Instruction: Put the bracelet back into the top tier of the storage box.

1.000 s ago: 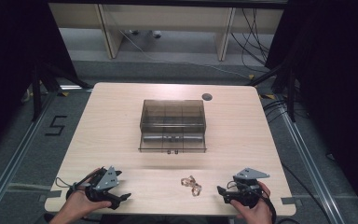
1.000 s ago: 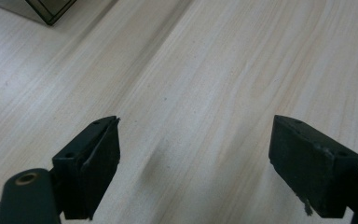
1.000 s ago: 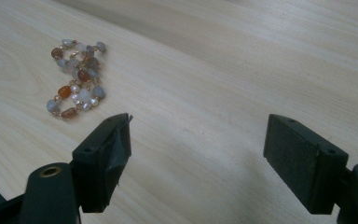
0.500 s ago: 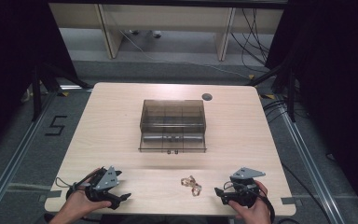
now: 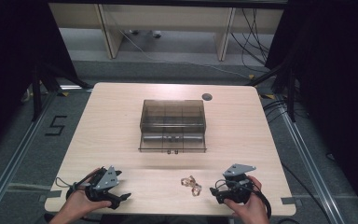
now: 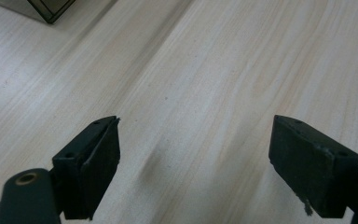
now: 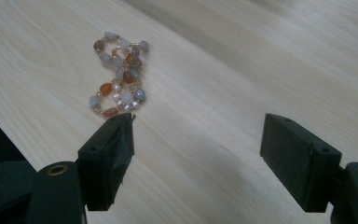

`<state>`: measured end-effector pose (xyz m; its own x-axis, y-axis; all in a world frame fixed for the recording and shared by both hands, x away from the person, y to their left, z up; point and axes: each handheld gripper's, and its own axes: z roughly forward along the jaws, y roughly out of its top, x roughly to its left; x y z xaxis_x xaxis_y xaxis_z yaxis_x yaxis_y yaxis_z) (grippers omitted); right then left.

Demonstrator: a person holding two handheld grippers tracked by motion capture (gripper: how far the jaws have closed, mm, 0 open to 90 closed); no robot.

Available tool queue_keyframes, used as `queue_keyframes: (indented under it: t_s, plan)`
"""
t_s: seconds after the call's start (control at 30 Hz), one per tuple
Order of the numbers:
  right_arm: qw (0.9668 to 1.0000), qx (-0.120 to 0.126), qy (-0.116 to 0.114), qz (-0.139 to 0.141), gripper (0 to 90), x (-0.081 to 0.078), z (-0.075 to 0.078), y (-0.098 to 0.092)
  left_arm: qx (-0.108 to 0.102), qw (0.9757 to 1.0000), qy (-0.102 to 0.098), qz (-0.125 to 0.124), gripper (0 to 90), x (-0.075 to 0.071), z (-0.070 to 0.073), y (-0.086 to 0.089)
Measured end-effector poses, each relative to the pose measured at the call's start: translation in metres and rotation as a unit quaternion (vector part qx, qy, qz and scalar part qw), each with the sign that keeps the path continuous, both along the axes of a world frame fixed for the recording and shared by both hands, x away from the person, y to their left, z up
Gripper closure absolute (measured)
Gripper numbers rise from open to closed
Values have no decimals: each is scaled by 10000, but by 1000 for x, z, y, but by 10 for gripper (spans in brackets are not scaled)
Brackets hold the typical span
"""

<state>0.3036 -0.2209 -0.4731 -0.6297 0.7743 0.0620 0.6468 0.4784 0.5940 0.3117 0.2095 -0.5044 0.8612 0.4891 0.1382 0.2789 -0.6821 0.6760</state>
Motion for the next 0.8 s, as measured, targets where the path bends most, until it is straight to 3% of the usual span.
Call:
queue_keyframes:
  t_s: [0.1,0.17,0.23,0.4,0.47,0.8]
  plan:
    - [10000,-49,-60,27,267,2,-1,4,-9,10000,4,4,164,0,0,0]
    - [9998,-143,102,115,269,3,2,9,-16,10000,7,11,164,0,0,0]
    - [9996,-190,120,187,269,5,3,13,-8,10000,-16,18,164,0,0,0]
    - [9982,-338,-7,491,269,12,6,24,-7,10000,-17,17,164,0,0,0]
    - [9975,-448,186,504,269,14,9,31,-12,10000,-14,19,164,0,0,0]
    - [9946,-661,251,755,269,22,11,46,6,10000,-28,34,164,0,1,0]
